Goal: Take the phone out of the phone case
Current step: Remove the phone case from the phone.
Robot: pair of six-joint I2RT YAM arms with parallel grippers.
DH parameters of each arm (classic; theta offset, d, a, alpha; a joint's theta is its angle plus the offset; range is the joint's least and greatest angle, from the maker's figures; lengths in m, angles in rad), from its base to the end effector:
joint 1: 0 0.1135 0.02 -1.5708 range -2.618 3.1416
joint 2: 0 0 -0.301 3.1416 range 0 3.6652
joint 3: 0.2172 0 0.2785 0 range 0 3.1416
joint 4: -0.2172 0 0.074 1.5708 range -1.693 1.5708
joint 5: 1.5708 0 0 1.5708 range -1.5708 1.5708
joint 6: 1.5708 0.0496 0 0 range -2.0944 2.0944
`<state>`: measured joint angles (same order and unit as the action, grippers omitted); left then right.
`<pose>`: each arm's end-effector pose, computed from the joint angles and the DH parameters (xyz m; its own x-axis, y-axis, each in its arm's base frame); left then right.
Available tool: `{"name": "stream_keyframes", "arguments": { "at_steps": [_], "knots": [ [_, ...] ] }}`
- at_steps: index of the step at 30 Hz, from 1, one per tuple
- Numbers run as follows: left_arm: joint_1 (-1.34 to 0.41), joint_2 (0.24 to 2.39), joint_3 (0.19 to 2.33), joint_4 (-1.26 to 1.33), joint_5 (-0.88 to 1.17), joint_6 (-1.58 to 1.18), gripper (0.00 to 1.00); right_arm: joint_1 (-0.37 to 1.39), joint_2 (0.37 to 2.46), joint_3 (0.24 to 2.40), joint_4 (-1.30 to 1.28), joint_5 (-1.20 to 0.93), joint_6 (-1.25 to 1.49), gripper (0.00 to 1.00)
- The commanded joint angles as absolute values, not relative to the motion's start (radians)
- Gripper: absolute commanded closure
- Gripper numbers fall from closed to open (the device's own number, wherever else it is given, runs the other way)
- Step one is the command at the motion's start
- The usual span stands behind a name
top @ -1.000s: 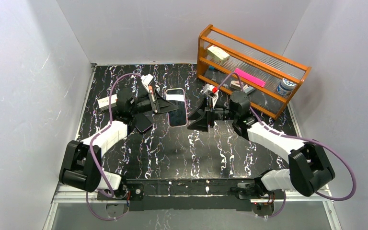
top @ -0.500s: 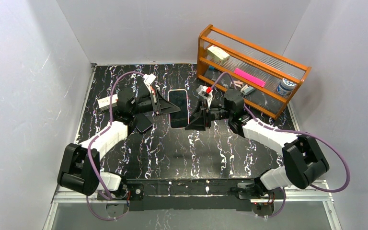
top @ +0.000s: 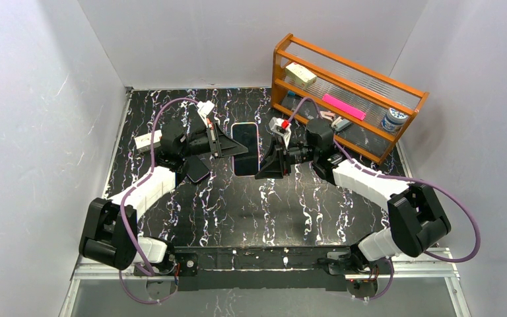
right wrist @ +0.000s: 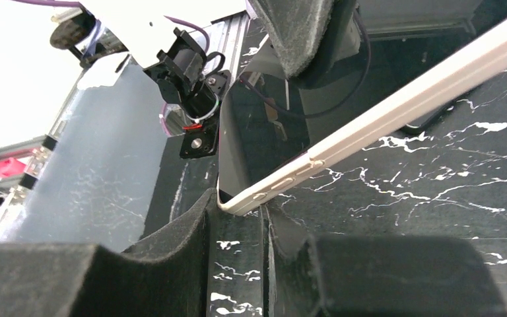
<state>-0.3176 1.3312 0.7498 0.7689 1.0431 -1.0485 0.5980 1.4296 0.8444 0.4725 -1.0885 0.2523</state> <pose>0.2774 -0.1363 0.3251 -0.7468 -0.2139 -0.6297 0.6342 0.0559 -0.7711 0.2512 0.2243 0.3004 -0.3368 -0.0893 -0.9373 -0.9342 -0.0929 0.3445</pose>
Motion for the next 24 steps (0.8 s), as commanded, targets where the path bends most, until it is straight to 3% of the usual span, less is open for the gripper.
{"name": "stream_keyframes", "arguments": {
  "at_steps": [1,17,24],
  "knots": [
    [-0.327,1.291,0.805,0.771,1.071,-1.136,1.00,0.610,1.427,0.904,0.397,-1.078,0.029,0.99],
    [-0.358,1.283,0.808,0.698,1.080,-1.096,1.00,0.625,1.418,0.970,0.230,-0.897,-0.309,0.99],
    [-0.371,1.258,0.782,0.684,1.091,-1.076,1.00,0.609,1.380,0.842,0.492,-0.859,-0.146,0.99]
  ]
}}
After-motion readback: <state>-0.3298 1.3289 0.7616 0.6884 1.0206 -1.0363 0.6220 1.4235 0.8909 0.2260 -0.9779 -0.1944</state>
